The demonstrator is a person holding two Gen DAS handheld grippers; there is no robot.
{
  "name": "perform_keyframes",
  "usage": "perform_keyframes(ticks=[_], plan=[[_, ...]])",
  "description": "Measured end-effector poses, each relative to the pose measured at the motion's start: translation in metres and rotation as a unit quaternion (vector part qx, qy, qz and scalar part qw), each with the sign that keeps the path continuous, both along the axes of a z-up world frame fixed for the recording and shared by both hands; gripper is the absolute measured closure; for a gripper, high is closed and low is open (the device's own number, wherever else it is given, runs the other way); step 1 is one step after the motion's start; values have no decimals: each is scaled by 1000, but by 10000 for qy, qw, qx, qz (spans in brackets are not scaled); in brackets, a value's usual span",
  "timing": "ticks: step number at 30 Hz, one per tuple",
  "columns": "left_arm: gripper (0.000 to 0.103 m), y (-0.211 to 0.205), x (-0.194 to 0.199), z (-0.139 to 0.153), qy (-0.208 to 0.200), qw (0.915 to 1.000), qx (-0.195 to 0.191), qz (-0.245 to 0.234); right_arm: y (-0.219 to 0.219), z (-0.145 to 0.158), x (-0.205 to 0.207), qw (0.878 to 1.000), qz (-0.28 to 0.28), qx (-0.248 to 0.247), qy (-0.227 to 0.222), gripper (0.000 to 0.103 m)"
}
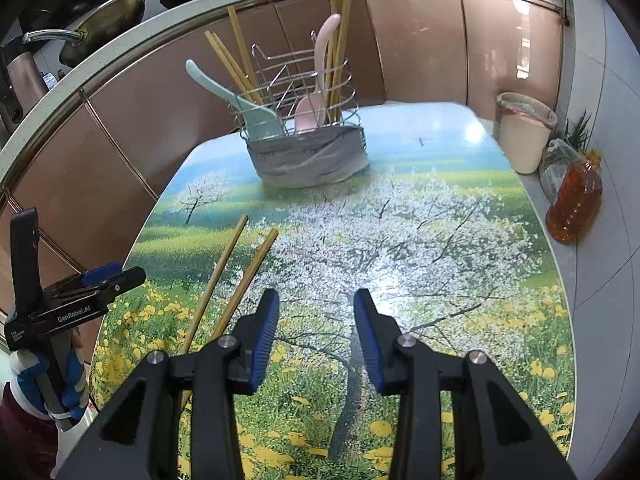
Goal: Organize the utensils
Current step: 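Lower both tools toward the two wooden chopsticks lying on the table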
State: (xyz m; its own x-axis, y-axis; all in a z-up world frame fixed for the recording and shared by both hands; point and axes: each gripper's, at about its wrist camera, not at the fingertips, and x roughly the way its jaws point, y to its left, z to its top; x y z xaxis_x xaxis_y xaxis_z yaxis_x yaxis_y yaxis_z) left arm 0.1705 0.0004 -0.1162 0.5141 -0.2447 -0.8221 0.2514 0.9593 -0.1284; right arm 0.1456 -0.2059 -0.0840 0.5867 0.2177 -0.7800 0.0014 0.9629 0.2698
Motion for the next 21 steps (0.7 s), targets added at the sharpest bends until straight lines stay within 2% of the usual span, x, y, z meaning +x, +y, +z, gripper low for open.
perform_keyframes(ticks=[4,9,15,21], plan=[[28,-15,9,-4,230,9991,15,-366,9,-3,8,9998,162,39,118,66],[29,-38,21,-14,387,9963,261,-716,19,-7,20,9991,331,41,253,66],[37,-61,36,-25,579,9919,433,-1042,23,-11,32,9986,418,-19,327,66],[50,-72,48,-38,786,9874,565,-1251,30,-17,44,9975,569,-54,425,66]])
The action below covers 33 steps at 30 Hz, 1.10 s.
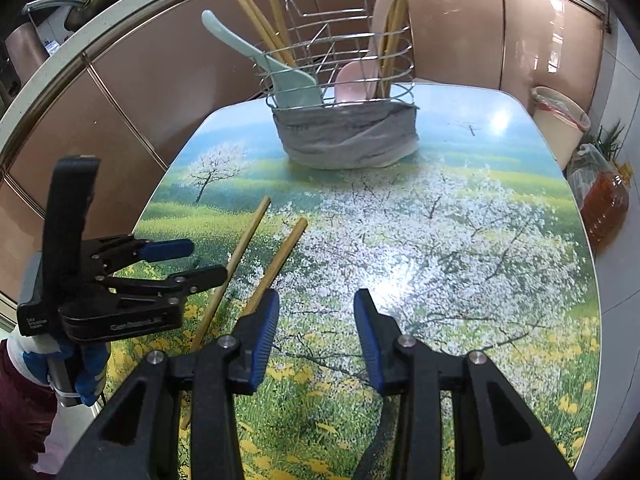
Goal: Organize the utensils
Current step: 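Lower both tools toward the two wooden chopsticks lying on the table, then close the left tool on one chopstick while the right tool grasps the other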
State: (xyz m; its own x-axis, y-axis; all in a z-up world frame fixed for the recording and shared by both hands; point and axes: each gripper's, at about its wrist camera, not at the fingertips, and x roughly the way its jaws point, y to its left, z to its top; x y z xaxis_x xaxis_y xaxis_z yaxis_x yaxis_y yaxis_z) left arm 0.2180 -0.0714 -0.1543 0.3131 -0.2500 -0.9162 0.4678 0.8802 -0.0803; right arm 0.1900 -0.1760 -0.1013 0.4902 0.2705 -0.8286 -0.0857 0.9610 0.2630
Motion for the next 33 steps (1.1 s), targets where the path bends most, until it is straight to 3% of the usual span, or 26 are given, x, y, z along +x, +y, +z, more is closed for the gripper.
perform_keyframes(ticks=[9,14,23,26,29,33], plan=[[67,-5,1,-8,7,9994,180,-295,18,-13,29,9995,208,65,221,66],[84,0,2,-9,-90,9986,272,-452,34,-27,49,9982,369,38,465,66],[89,35,7,-8,-41,9971,299,-705,66,-48,69,9938,712,-332,787,67],[91,46,8,-8,30,9960,281,-847,73,-49,72,9917,828,-587,792,72],[94,56,9,-7,149,9956,227,-893,78,-51,75,9880,980,-854,831,84],[97,64,10,-6,315,9960,201,-813,81,-53,75,9821,1239,-1058,946,89]])
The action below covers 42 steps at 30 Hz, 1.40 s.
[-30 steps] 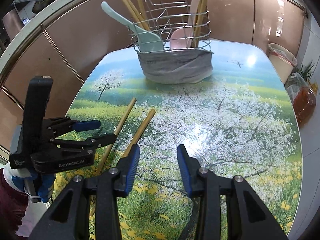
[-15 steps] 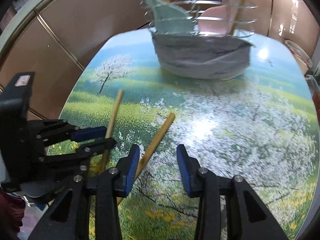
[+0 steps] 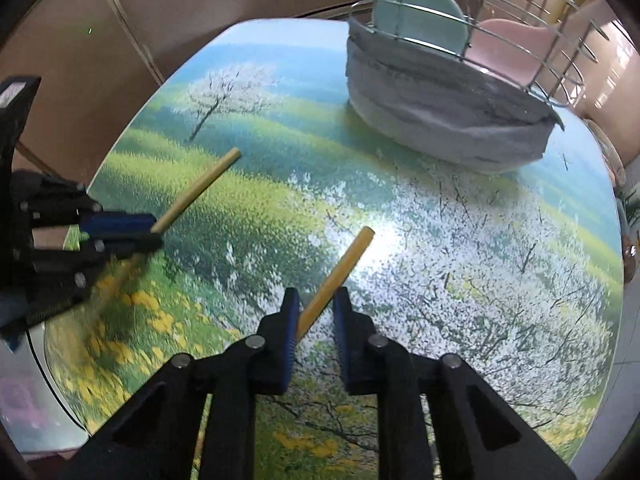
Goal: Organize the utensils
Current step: 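Close the left tool on one chopstick while the right tool grasps the other, then lift both held chopsticks upright and carry them over the wire holder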
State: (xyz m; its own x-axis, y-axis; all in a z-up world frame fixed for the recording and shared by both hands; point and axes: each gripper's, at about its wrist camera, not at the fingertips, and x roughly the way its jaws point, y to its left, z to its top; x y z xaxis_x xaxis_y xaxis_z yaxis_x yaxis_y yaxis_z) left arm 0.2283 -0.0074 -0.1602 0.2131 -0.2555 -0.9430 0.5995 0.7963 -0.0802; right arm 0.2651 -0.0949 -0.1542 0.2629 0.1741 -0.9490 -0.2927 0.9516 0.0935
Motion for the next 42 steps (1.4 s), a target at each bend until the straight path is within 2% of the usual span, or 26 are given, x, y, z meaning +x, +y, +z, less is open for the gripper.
perform_keyframes(ticks=[4,11,17,26,32,36,42], plan=[[98,1,1,1,292,9995,59,-37,-1,0,-6,9992,327,-123,192,92],[97,-14,6,0,692,9957,562,-249,-2,-1,-14,9942,830,-346,588,95],[96,-29,14,-2,957,9913,836,-355,-6,0,-23,9881,1187,-550,811,95],[96,-50,8,-5,858,9873,1249,-478,-5,-3,-47,9820,1502,-760,861,95],[97,-52,-9,-1,337,9944,978,-206,-15,2,-68,9889,1356,-373,476,96],[97,-44,-24,3,154,9988,387,251,-36,18,-89,9936,1117,163,-16,96],[97,-35,-56,29,-309,9969,-329,637,-67,47,-130,9927,667,632,-786,96]])
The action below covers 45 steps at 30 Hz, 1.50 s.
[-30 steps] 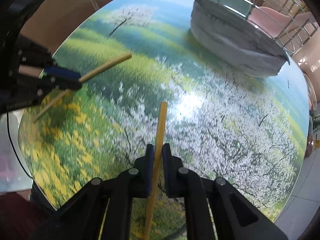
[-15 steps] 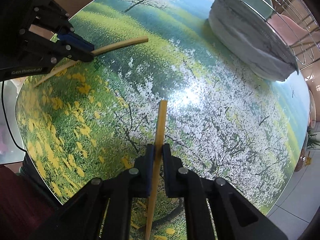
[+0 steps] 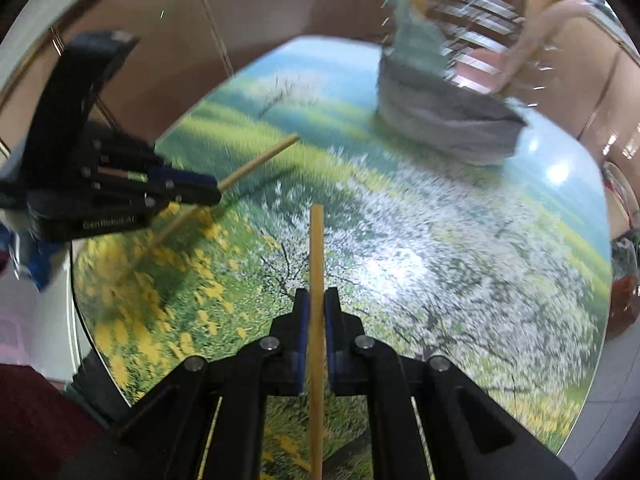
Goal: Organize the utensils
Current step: 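Lift both held chopsticks upright and carry them over the wire holder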
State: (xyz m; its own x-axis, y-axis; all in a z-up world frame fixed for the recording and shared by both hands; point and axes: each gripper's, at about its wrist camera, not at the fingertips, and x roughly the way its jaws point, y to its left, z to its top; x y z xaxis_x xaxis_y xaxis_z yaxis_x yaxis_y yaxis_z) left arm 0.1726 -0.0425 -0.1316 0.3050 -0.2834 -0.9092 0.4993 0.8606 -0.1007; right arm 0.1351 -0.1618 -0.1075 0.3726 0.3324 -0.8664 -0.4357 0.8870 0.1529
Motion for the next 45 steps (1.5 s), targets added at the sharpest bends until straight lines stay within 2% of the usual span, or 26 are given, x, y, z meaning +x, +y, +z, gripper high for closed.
perform_keyframes(ticks=[4,9,17,25,30,33,37,38,41,43,45], plan=[[97,-2,-16,25,-426,9979,-389,280,-17,27,-27,9978,-301,340,-481,96],[97,24,-32,60,-910,9902,-851,627,-26,63,-44,9909,-576,678,-1014,96],[97,34,-66,133,-1797,9655,-1625,952,-25,121,-66,9725,-758,1128,-1891,96],[97,32,-72,193,-2433,9395,-2184,1022,-23,181,-75,9498,-789,1349,-2711,96],[97,19,-52,226,-2809,9212,-2488,1027,-26,213,-50,9337,-861,1461,-3152,96],[97,10,-33,244,-3044,9074,-2693,1070,-30,229,-28,9213,-949,1565,-3430,96],[97,-6,-1,260,-3541,8818,-2873,1207,-39,243,10,9001,-1097,1724,-3847,96],[97,-11,8,262,-3672,8748,-2900,1254,-41,243,17,8960,-1132,1743,-3923,96],[97,-26,34,258,-3911,8617,-2928,1372,-47,241,51,8803,-1277,1814,-4193,96],[97,-36,49,252,-4071,8549,-2869,1454,-51,235,66,8732,-1358,1814,-4316,96],[97,-44,66,242,-4136,8515,-2840,1522,-54,226,89,8660,-1477,1721,-4457,96]])
